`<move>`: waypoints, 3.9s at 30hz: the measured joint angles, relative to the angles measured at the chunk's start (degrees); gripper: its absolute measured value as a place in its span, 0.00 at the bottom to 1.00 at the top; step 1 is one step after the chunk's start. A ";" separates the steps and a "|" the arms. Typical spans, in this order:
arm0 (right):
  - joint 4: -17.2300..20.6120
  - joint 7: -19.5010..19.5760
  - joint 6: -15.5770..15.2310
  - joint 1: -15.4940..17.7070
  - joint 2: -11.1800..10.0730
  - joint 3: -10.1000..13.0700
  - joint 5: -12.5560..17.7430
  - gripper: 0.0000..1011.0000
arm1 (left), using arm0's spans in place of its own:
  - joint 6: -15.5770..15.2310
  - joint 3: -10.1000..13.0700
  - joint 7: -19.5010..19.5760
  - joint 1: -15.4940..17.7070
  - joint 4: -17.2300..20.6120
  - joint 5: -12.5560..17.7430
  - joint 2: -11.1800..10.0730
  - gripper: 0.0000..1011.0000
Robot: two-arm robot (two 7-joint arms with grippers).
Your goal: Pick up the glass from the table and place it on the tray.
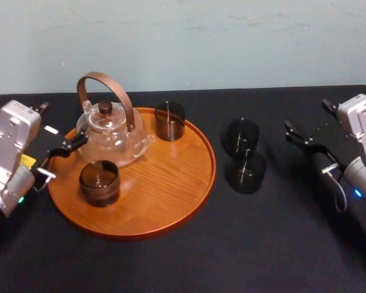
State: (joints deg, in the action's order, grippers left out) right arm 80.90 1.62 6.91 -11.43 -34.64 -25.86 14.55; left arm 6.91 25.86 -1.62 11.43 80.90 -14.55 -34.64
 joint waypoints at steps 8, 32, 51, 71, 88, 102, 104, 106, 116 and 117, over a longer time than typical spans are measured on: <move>0.00 0.00 0.00 0.00 0.00 0.00 0.00 0.99 | 0.00 0.00 0.00 0.00 0.00 0.00 0.00 0.99; 2.91 -2.32 -0.19 2.43 -0.13 2.46 1.73 0.99 | 0.00 0.00 0.00 0.00 0.00 0.00 0.00 0.99; 11.91 -6.43 -1.81 10.07 -1.21 4.31 3.12 0.99 | 0.00 0.00 0.00 0.00 0.00 0.00 0.00 0.99; 16.38 -10.56 -3.58 15.33 -0.25 4.73 3.12 0.99 | 0.00 0.00 0.00 0.00 0.00 0.00 0.00 0.99; 12.42 -13.67 -5.61 14.15 2.71 4.92 2.08 0.99 | 0.00 0.00 0.00 0.00 0.00 0.00 0.00 0.99; 10.10 -15.55 -6.28 13.74 4.81 6.01 1.07 0.99 | 0.00 0.00 0.00 0.00 0.00 0.00 0.00 0.99; 9.67 -15.77 -6.38 13.50 5.12 6.08 0.93 0.99 | 0.00 0.00 0.00 0.00 0.00 0.00 0.00 0.99; 9.28 -15.99 -6.44 13.30 5.37 6.14 0.78 0.99 | 0.00 0.00 0.00 0.00 0.00 0.00 0.00 0.99; 4.68 -17.64 -6.81 10.23 8.04 6.49 -0.20 0.99 | 0.00 0.00 0.00 0.00 0.00 0.00 0.00 0.99; 4.37 -17.76 -6.82 10.05 8.20 6.53 -0.25 0.99 | 0.00 0.00 0.00 0.00 0.00 0.00 0.00 0.99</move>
State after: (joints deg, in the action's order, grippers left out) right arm 85.27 -16.14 0.09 -1.38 -26.44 -19.33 14.30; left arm 6.91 25.86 -1.62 11.43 80.90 -14.55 -34.65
